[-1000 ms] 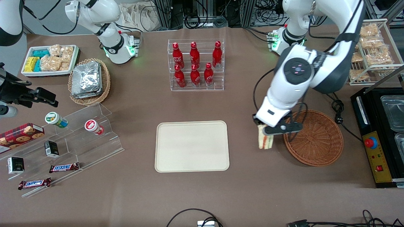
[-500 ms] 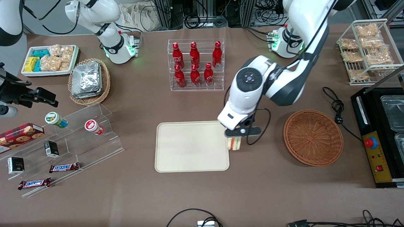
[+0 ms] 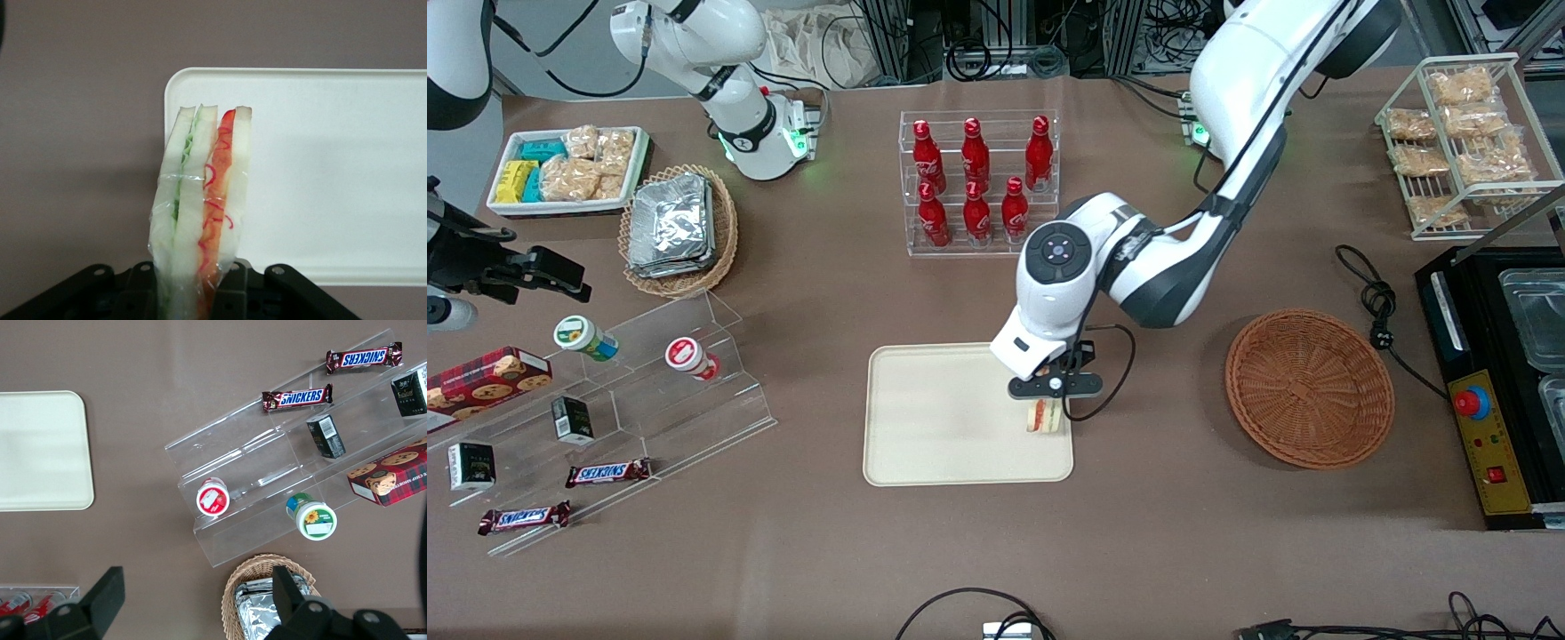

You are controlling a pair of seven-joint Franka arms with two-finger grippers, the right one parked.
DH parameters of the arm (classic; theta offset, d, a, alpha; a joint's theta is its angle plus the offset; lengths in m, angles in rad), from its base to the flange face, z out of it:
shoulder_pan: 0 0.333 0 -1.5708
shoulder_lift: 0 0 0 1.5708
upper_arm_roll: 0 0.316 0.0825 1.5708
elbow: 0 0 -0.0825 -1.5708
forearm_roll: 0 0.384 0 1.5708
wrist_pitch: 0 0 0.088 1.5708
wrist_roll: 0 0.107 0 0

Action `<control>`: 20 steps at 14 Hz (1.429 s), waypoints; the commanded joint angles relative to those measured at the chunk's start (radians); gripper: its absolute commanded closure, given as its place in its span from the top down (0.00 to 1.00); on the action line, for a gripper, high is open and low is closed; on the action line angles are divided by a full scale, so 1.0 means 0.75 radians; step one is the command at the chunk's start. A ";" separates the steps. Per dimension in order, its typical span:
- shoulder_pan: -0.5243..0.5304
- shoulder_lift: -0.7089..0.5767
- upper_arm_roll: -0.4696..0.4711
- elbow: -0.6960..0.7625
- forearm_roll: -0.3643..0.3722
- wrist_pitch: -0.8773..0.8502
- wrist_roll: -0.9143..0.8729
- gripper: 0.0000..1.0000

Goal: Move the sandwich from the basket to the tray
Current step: 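Carry the sandwich over the cream tray with the left gripper, then lower the sandwich onto the tray and open the left gripper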

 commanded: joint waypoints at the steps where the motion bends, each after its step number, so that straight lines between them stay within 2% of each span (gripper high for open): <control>1: -0.053 0.094 0.012 0.064 0.049 0.046 -0.069 0.17; 5: -0.059 0.207 0.012 0.121 0.092 0.097 -0.104 0.17; 10: -0.081 0.264 0.014 0.127 0.129 0.118 -0.096 0.18; 17: -0.085 0.307 0.014 0.121 0.155 0.124 -0.106 0.23; 18: -0.085 0.309 0.014 0.121 0.155 0.124 -0.106 0.26; 19: -0.085 0.309 0.014 0.119 0.157 0.128 -0.106 0.36; 20: -0.085 0.309 0.014 0.115 0.157 0.134 -0.106 0.58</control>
